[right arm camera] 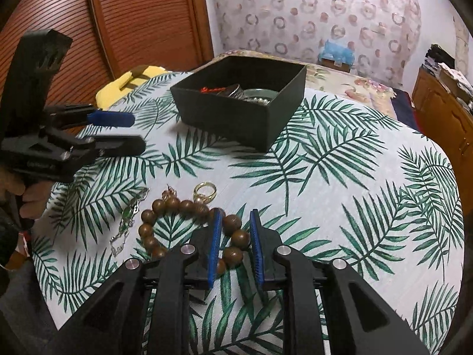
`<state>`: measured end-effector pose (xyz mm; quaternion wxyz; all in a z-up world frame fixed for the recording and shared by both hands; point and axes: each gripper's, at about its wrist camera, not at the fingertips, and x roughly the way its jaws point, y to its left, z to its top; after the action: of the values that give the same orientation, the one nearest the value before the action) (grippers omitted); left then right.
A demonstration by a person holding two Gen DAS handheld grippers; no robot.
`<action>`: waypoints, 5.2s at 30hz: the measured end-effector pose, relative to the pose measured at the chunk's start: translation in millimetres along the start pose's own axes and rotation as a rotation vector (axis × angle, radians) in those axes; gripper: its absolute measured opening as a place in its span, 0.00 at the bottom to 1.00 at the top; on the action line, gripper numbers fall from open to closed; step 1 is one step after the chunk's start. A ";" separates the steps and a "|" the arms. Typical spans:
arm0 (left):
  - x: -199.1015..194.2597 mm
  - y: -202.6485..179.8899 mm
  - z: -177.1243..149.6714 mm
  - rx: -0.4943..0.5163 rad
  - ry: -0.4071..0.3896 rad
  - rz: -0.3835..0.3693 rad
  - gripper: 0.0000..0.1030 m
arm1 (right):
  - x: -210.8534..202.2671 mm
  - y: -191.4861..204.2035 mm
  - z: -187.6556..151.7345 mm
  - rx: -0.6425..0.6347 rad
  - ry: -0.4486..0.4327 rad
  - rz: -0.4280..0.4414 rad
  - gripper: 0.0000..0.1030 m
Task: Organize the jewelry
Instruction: 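Grasp the green pendant chain with left tool while right tool grasps the wooden bead bracelet, then carry the chain and bead bracelet into the black box and open both tools, then grasp the gold flower ring with left tool while right tool grasps the pearl gold ring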
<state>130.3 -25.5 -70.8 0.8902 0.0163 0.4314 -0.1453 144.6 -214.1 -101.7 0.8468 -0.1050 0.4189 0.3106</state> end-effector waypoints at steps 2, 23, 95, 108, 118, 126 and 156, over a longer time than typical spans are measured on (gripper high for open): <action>0.7 -2.2 -8.0 0.001 0.016 -0.002 0.70 | 2.4 2.9 -1.9 -0.023 0.013 -0.027 0.21; 4.5 -25.9 -42.5 0.051 0.099 0.066 0.70 | 1.1 3.2 -12.4 -0.022 -0.015 -0.034 0.21; -19.5 2.6 117.5 0.011 -0.212 -0.005 0.07 | -44.0 -15.8 138.7 -0.118 -0.328 0.018 0.15; 10.8 10.4 130.7 0.000 -0.166 -0.019 0.07 | 2.9 -31.2 129.2 -0.041 -0.222 0.060 0.15; 11.7 9.6 131.6 -0.004 -0.168 -0.014 0.20 | -7.3 -33.6 107.0 -0.008 -0.211 0.047 0.17; -0.4 7.5 116.1 -0.014 -0.186 0.008 0.69 | -13.3 -28.4 77.4 0.006 -0.184 0.035 0.22; 8.8 9.6 6.7 -0.049 -0.019 0.034 0.92 | 35.0 23.1 28.4 -0.167 0.015 -0.001 0.20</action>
<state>143.2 -19.5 -74.3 0.8967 0.0003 0.4261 -0.1198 164.6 -168.2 -109.1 0.8322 -0.1776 0.3977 0.3432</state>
